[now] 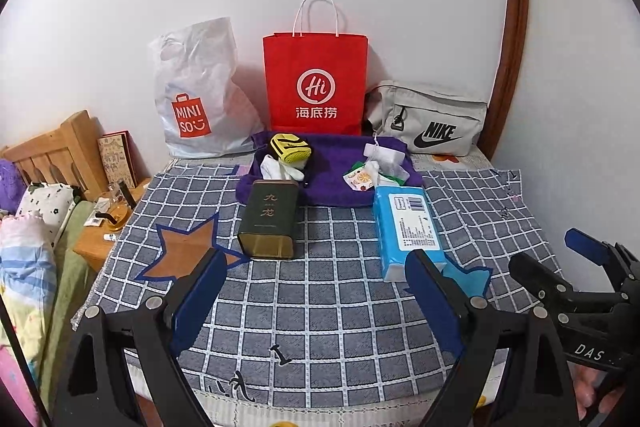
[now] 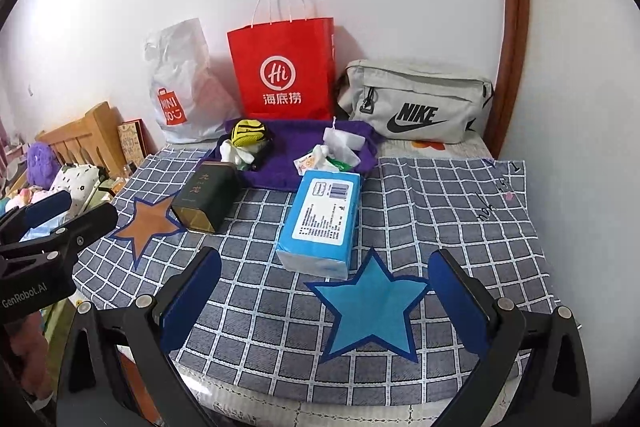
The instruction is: Organize soft objects
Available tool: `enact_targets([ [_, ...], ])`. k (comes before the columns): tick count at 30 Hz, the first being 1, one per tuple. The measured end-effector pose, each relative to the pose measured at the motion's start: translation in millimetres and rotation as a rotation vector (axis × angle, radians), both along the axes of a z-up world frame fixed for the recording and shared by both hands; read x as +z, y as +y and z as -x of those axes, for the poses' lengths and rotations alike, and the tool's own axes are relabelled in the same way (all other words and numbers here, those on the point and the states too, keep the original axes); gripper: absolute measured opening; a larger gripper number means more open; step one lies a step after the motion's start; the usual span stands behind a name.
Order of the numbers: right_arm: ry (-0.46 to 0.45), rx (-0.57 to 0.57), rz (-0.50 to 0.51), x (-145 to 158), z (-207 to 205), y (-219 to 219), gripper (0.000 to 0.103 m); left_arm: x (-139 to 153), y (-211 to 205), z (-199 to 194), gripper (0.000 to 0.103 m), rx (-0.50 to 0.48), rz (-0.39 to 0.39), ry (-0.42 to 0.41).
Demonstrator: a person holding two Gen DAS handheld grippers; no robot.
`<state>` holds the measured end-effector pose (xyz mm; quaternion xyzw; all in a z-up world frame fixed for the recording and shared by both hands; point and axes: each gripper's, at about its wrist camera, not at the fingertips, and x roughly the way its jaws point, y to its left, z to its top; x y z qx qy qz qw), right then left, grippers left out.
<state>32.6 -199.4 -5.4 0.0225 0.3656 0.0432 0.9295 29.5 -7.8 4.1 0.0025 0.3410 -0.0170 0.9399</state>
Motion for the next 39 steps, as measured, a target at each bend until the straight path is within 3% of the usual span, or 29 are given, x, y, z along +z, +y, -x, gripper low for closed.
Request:
enact_targets([
  [39, -0.027, 0.005, 0.009, 8.7, 7.8, 1.7, 0.102, 3.6, -1.4, 5.2, 0.091, 0.003, -0.012, -0.016],
])
